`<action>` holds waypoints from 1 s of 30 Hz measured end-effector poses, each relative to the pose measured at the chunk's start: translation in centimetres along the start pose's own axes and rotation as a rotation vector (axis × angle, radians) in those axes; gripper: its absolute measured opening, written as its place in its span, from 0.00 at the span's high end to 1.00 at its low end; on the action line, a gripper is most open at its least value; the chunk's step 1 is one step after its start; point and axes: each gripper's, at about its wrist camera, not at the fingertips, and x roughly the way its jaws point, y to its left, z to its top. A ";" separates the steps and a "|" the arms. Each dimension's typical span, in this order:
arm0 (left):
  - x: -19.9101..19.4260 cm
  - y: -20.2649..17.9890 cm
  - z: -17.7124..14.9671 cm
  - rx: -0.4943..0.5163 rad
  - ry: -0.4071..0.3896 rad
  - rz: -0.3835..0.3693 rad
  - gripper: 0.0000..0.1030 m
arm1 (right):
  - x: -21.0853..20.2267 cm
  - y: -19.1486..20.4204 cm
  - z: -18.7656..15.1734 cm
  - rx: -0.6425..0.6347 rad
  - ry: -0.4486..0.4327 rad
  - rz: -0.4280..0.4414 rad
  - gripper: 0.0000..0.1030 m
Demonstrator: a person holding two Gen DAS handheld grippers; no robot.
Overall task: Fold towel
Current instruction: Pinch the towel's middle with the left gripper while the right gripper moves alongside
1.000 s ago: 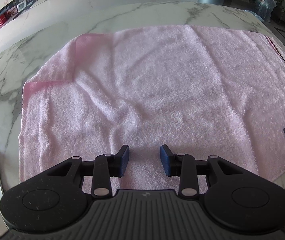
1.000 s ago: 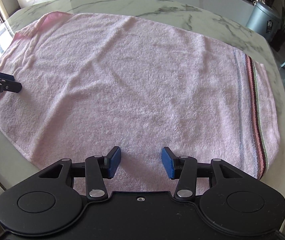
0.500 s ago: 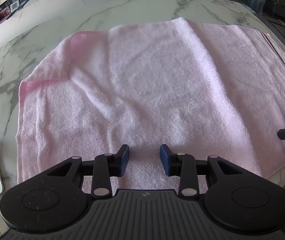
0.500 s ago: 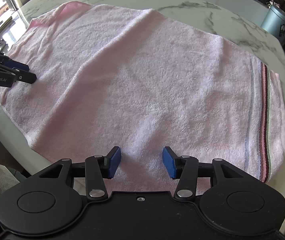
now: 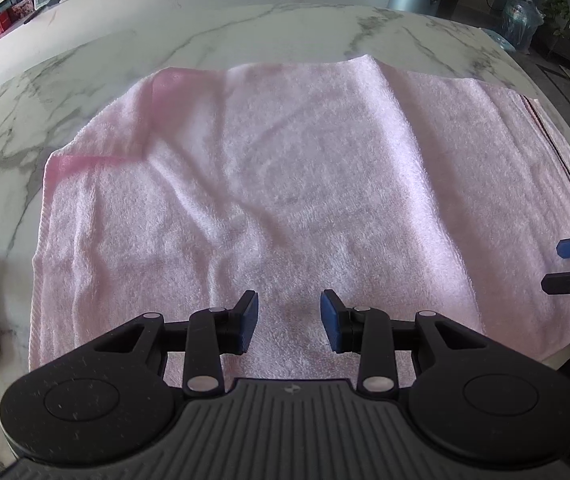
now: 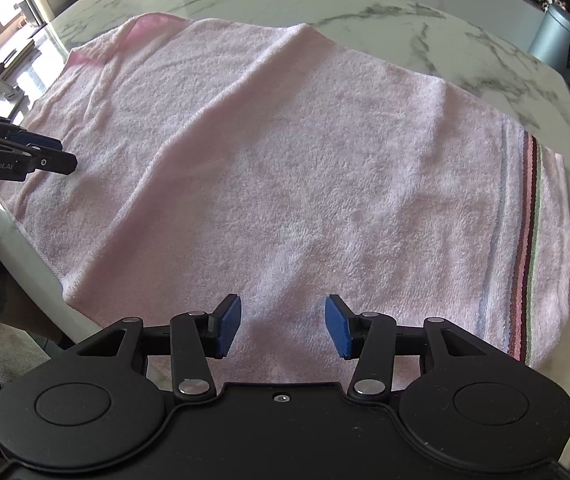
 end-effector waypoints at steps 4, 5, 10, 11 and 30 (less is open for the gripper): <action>-1.1 -1.8 0.0 -0.032 -0.008 -0.062 0.61 | 0.8 -0.3 0.0 -0.004 0.025 -0.013 0.55; -1.3 -2.1 0.1 -0.038 -0.009 -0.073 0.60 | 0.9 -0.3 -0.2 -0.004 0.029 -0.011 0.55; -1.3 -3.8 0.1 -0.100 -0.005 -0.122 0.59 | 0.8 0.1 -0.6 -0.029 0.021 -0.020 0.52; -1.2 -3.9 0.1 -0.114 -0.003 -0.127 0.59 | 0.7 0.2 -0.7 -0.034 0.021 -0.020 0.50; 1.3 -6.1 0.5 -0.230 0.098 -0.184 0.58 | 0.5 1.2 -1.2 -0.086 0.007 0.026 0.46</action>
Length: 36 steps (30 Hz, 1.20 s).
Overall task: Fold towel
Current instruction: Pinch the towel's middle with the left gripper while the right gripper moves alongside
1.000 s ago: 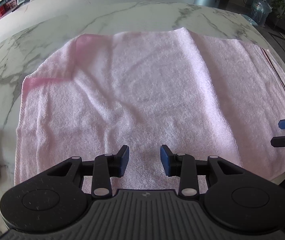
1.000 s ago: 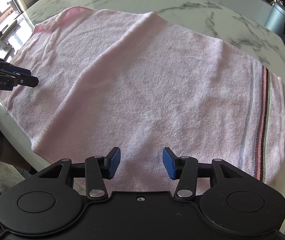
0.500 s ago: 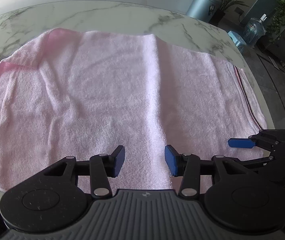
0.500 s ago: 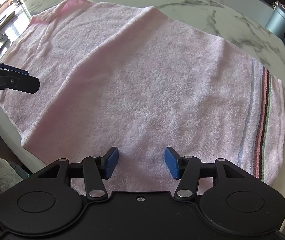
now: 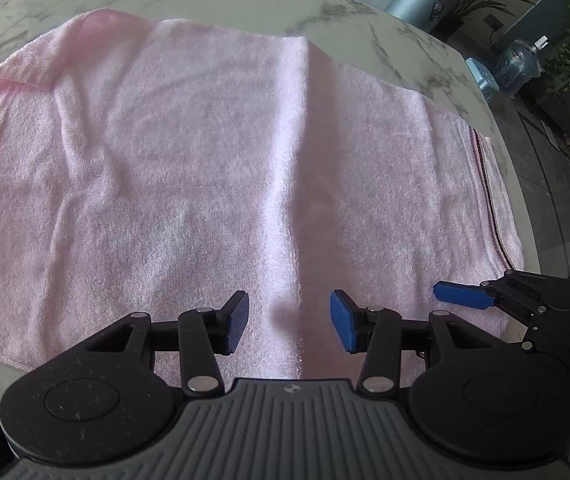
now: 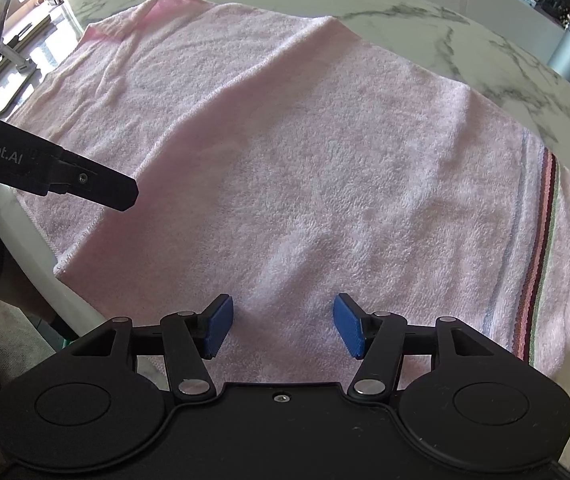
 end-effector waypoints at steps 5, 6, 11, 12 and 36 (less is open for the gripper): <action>1.1 -1.0 -0.2 0.028 0.028 0.030 0.59 | 0.0 0.1 0.0 -0.004 -0.003 0.008 0.46; 1.2 -1.0 -0.3 0.029 0.034 0.029 0.59 | 0.0 0.1 0.0 -0.004 -0.003 0.008 0.46; 1.9 -1.2 -0.8 0.062 0.041 0.064 0.69 | 0.0 0.2 -0.1 -0.009 -0.005 0.017 0.46; 1.9 -1.3 -0.9 0.069 0.040 0.067 0.70 | 0.0 0.2 -0.1 -0.010 -0.006 0.021 0.46; 2.0 -2.8 -2.3 0.261 0.056 0.155 0.96 | 0.3 1.0 0.7 -0.065 0.032 0.004 0.41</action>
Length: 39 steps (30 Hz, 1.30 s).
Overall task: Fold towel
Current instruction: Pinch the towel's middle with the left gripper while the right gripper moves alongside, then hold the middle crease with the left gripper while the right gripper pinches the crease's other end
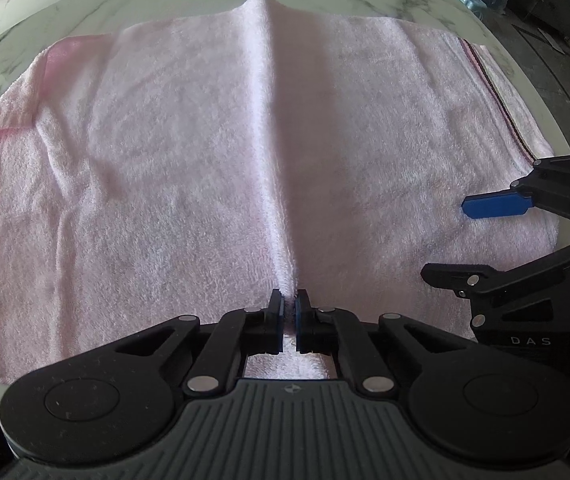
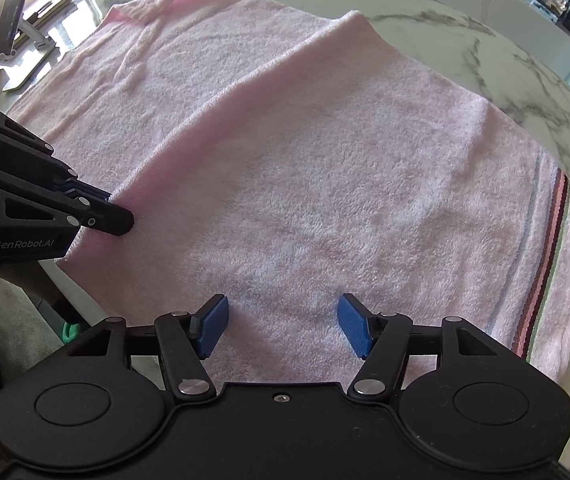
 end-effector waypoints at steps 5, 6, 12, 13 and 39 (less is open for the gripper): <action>-0.2 0.7 -0.2 -0.016 -0.006 -0.025 0.96 | -0.8 -0.6 0.8 -0.071 0.026 0.005 0.43; -0.3 0.8 -0.2 -0.022 -0.008 -0.031 0.96 | -1.2 -0.7 1.1 -0.103 0.030 -0.008 0.43; -1.3 1.5 -0.2 -0.047 -0.044 -0.073 0.96 | -3.4 -1.8 4.3 -0.369 0.052 -0.068 0.43; -1.5 1.6 -0.1 -0.047 -0.048 -0.082 0.96 | -3.7 -1.9 5.0 -0.436 0.051 -0.070 0.43; -1.3 2.8 -0.2 0.015 -0.076 -0.125 0.63 | 6.2 1.4 16.8 -2.104 0.305 -0.081 0.50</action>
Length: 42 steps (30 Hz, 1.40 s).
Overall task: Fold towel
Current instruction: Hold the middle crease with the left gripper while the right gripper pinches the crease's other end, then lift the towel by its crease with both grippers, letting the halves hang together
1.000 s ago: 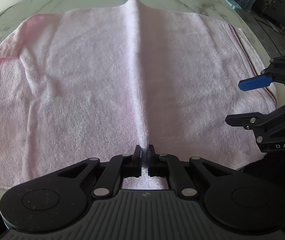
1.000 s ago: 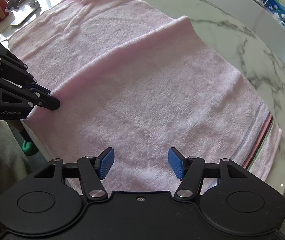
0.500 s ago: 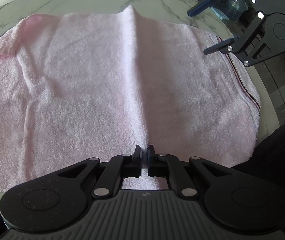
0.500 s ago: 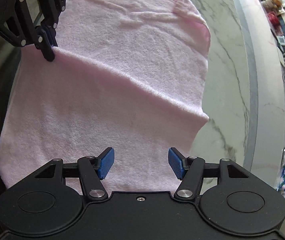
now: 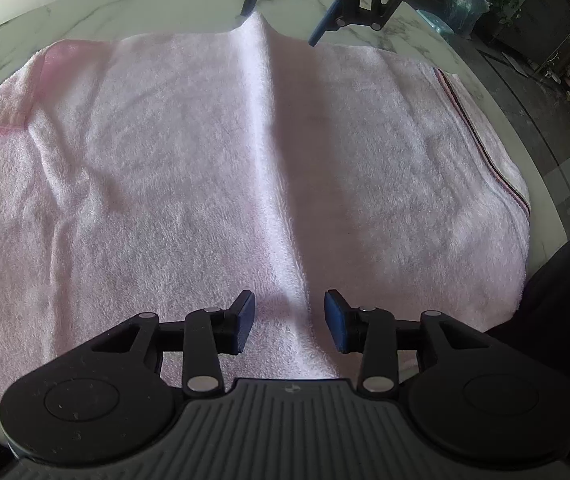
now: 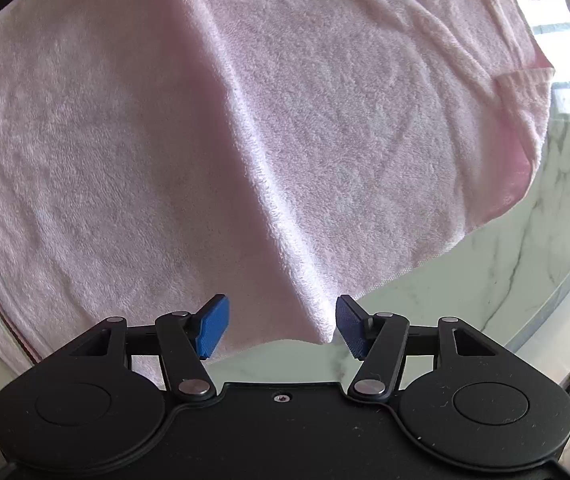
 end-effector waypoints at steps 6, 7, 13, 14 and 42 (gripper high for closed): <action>0.3 -0.6 -0.1 0.040 0.005 0.028 0.62 | 1.9 -0.5 -0.3 -0.094 -0.011 -0.009 0.60; 0.4 -0.7 -0.1 0.050 0.007 0.032 0.62 | 2.1 -0.6 -0.4 -0.103 -0.011 -0.006 0.62; 0.5 -1.4 -0.2 0.082 0.007 0.047 0.57 | 3.4 -0.8 -0.3 -0.151 0.000 -0.004 0.77; 0.6 -1.5 -0.3 0.084 0.006 0.046 0.56 | 3.5 -0.8 -0.3 -0.154 -0.002 -0.003 0.78; -0.4 -1.0 -0.3 0.135 -0.028 0.055 0.96 | 2.9 -0.4 0.9 -0.081 0.071 -0.048 0.96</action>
